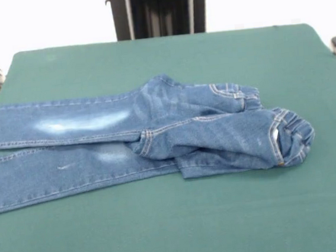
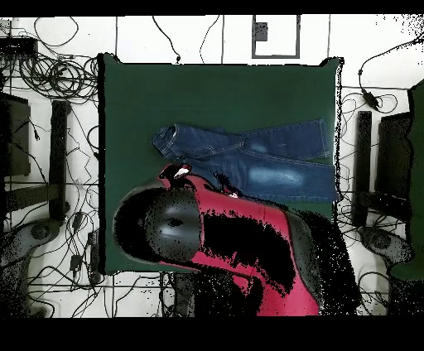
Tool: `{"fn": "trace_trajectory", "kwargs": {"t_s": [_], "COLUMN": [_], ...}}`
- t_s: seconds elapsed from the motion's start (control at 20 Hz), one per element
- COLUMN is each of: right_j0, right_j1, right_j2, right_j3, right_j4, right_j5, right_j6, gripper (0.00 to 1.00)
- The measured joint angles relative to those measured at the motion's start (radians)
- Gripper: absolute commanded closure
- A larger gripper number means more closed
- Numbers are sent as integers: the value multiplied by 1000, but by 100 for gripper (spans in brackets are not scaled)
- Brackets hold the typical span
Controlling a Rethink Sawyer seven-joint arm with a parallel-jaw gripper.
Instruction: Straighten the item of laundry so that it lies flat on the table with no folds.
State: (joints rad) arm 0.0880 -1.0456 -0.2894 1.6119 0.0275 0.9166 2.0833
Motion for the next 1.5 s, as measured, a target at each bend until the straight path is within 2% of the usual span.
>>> {"fn": "trace_trajectory", "kwargs": {"t_s": [0.25,0.55,0.95,1.0,1.5], "right_j0": [-14,-11,-10,-12,-13], "right_j1": [23,93,238,276,407], "right_j2": [-21,-47,-71,-73,-73], "right_j3": [0,-4,-13,-13,-14], "right_j4": [0,11,67,80,123], "right_j5": [-27,-130,-276,-319,-461], "right_j6": [0,16,130,157,200], "gripper": [0,0,0,0,0]}}
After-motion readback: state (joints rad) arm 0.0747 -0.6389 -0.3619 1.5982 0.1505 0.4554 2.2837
